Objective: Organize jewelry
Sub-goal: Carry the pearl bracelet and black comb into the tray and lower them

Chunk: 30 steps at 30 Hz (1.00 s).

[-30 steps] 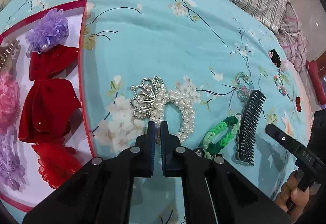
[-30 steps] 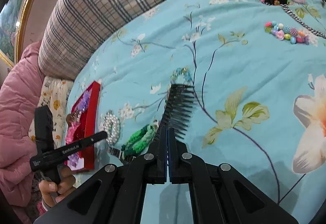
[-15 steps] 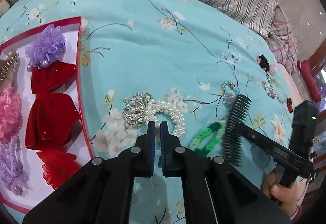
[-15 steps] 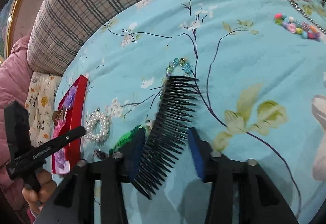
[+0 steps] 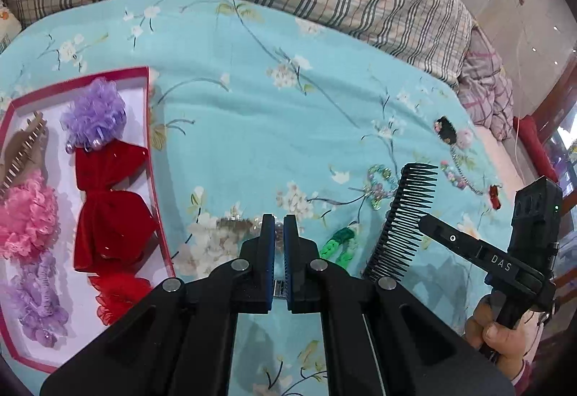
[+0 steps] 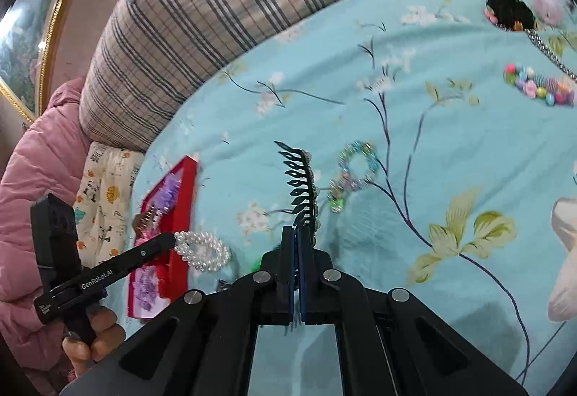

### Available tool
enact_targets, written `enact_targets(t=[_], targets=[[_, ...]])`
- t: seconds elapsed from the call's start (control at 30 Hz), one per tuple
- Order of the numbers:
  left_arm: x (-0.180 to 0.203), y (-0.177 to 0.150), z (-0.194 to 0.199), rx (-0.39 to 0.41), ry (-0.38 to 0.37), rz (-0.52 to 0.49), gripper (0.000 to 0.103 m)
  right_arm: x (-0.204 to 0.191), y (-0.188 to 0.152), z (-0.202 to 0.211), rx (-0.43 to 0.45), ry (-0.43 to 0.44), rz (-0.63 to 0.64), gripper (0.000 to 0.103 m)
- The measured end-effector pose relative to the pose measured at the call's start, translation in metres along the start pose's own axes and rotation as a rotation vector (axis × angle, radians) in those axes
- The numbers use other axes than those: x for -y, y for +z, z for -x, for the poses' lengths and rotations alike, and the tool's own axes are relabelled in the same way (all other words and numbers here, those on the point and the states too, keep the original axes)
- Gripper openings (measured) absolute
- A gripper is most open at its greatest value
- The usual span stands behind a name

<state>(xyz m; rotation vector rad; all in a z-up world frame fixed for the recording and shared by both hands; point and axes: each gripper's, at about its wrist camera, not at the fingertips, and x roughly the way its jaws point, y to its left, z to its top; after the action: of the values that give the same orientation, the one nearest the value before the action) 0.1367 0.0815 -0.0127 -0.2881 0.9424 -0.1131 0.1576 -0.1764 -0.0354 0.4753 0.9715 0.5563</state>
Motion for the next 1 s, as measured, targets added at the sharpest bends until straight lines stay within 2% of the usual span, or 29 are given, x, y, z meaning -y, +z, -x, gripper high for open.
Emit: enact_targets(t=[0.47, 1.0], targets=[[-0.023, 0.000, 0.060, 0.101, 0.026, 0.028, 0.003, -0.047, 0.005, 0.003, 0.004, 0.075, 0.067, 0.001], [-0.097, -0.006, 0.124, 0.207, 0.129, 0.142, 0.003, -0.140, -0.011, -0.040, -0.092, 0.209, 0.195, 0.001]])
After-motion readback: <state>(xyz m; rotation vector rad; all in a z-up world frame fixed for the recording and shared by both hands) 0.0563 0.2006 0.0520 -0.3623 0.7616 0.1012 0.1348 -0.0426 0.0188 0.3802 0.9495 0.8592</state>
